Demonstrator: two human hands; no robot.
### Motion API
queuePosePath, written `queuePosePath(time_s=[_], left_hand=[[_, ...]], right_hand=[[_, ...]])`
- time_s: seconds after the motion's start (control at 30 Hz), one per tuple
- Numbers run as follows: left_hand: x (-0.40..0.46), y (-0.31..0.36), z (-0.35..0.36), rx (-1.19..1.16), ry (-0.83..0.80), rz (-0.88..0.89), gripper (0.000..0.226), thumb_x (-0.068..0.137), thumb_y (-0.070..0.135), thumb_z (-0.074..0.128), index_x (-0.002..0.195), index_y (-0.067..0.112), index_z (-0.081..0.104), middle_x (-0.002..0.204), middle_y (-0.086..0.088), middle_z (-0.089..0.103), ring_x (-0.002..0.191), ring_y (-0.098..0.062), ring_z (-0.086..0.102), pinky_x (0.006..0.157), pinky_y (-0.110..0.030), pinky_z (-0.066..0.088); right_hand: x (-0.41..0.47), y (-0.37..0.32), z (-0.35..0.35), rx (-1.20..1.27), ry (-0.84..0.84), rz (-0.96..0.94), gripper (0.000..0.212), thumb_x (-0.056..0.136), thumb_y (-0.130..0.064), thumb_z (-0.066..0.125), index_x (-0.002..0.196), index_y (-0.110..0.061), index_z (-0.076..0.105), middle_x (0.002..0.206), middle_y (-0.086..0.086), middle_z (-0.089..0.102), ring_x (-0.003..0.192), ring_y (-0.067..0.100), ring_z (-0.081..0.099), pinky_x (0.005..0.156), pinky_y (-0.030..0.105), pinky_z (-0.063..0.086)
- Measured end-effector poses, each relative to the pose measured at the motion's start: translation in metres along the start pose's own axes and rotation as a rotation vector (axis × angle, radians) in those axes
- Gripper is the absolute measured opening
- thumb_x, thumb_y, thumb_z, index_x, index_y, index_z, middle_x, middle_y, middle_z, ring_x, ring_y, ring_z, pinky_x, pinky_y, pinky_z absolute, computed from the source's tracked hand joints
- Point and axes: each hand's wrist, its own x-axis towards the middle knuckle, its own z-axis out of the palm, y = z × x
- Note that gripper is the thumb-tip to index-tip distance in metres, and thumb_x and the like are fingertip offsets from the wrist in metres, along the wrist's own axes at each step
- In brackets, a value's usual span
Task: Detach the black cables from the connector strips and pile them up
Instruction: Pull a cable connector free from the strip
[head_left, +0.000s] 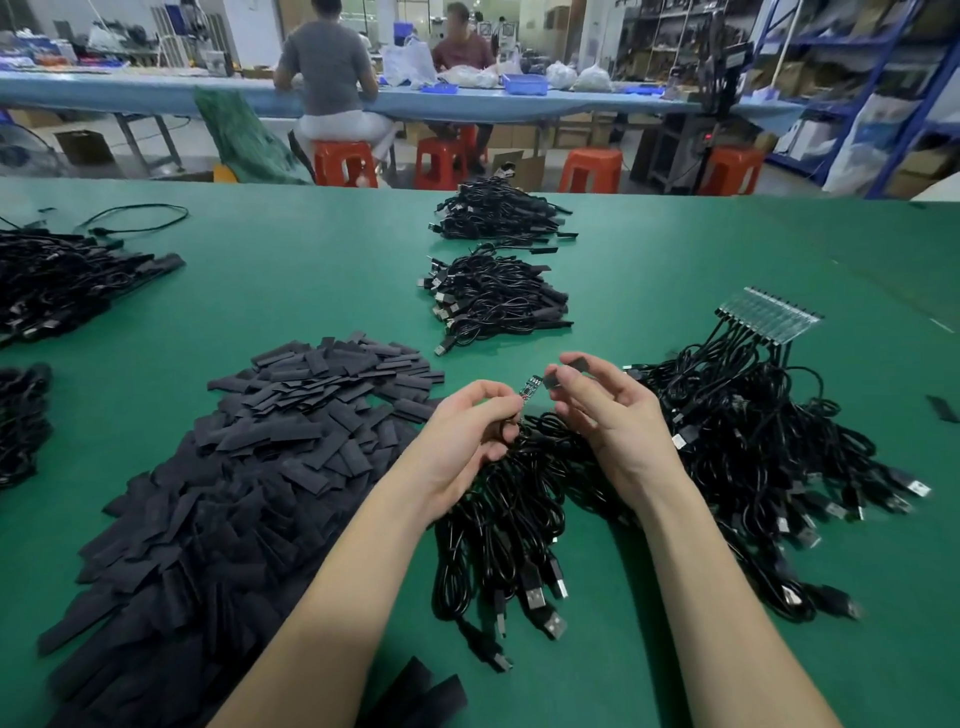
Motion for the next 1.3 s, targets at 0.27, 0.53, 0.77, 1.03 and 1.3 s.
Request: queuePosePath(time_s=[0.27,0.53,0.77,1.03,1.3], left_hand=[[-0.003,0.002,-0.003,0.022,-0.084,0.014,0.005,0.098,0.005,0.057,0.096,0.010,0.056,0.076,0.002,0.057,0.062,-0.007,0.051,0.049,-0.017,0.031],[-0.009,0.011,-0.008,0.213,-0.243,0.091,0.004,0.099,0.008,0.059,0.098,0.011,0.058,0.075,0.004,0.057,0.067,-0.009,0.050,0.056,-0.020,0.033],[-0.008,0.010,-0.008,0.223,-0.144,0.160,0.013,0.095,0.013,0.067,0.105,0.013,0.059,0.081,0.001,0.069,0.075,-0.016,0.058,0.059,-0.020,0.045],[-0.005,0.007,-0.010,0.337,-0.062,0.374,0.013,0.087,0.004,0.076,0.099,0.008,0.071,0.084,-0.005,0.075,0.078,-0.017,0.073,0.077,-0.022,0.056],[-0.006,0.005,-0.007,0.439,-0.017,0.423,0.011,0.085,0.005,0.079,0.095,0.011,0.077,0.086,-0.003,0.077,0.079,-0.019,0.075,0.081,-0.028,0.060]], right_hand=[[-0.001,0.001,0.003,-0.057,0.020,-0.045,0.009,0.082,-0.021,0.081,0.089,-0.025,0.080,0.096,0.007,0.077,0.069,0.007,0.057,0.060,0.017,0.049],[-0.004,-0.012,-0.008,-0.093,-0.189,0.021,0.013,0.075,-0.025,0.083,0.088,-0.025,0.079,0.096,0.010,0.076,0.058,0.008,0.049,0.052,0.017,0.042],[-0.003,-0.010,-0.006,-0.106,-0.163,0.024,0.013,0.076,-0.027,0.085,0.088,-0.023,0.079,0.097,0.011,0.077,0.060,0.007,0.051,0.050,0.015,0.041],[-0.003,-0.016,-0.009,-0.098,-0.127,0.067,0.024,0.068,-0.032,0.085,0.090,-0.023,0.081,0.099,0.006,0.077,0.079,0.008,0.069,0.062,0.015,0.051],[0.000,-0.010,-0.008,-0.053,-0.077,0.116,0.014,0.072,-0.027,0.084,0.084,-0.022,0.082,0.098,0.006,0.078,0.072,0.006,0.067,0.060,0.015,0.052]])
